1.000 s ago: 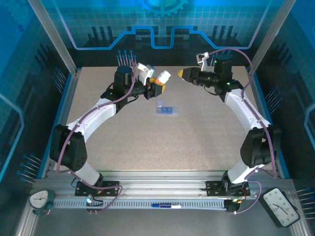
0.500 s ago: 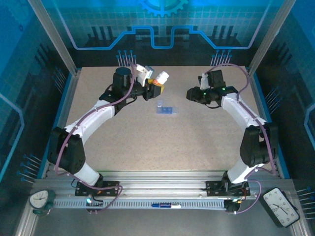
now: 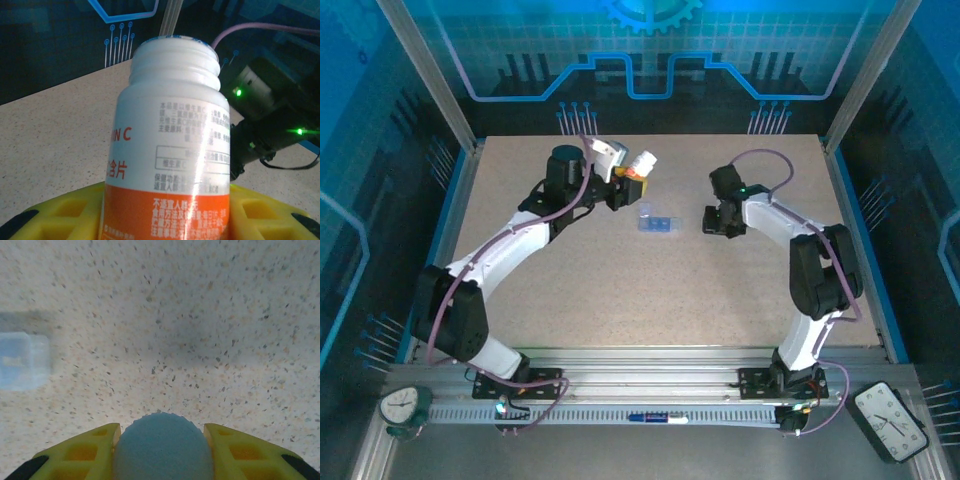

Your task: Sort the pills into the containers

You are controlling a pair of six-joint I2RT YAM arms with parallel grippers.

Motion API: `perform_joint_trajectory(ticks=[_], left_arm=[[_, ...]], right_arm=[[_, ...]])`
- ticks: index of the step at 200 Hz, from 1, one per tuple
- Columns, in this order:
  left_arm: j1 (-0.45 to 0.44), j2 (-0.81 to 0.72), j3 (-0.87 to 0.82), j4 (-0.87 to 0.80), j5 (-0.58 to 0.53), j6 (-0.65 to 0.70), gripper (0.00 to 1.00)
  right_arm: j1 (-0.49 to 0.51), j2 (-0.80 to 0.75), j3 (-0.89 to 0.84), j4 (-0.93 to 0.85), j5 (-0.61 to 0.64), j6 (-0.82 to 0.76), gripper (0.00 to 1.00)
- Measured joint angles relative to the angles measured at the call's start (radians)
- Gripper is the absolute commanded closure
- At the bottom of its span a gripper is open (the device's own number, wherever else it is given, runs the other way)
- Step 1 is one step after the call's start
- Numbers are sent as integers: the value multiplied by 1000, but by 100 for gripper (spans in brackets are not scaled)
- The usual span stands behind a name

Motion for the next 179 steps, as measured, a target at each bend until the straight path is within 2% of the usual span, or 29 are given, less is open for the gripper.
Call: perform_joint_trajectory(ticks=[53, 107, 157, 179], left_arm=[[-18, -53, 0, -50, -90, -40, 100], [-42, -76, 0, -102, -152, -71, 100], [-67, -78, 0, -115, -209, -93, 100], [-74, -81, -3, -121, -224, -98, 100]], right_arm=[[17, 57, -23, -18, 43, 5, 63], [17, 100, -28, -28, 50, 4, 58], [16, 109, -28, -30, 50, -3, 36], [10, 109, -27, -39, 49, -4, 33]])
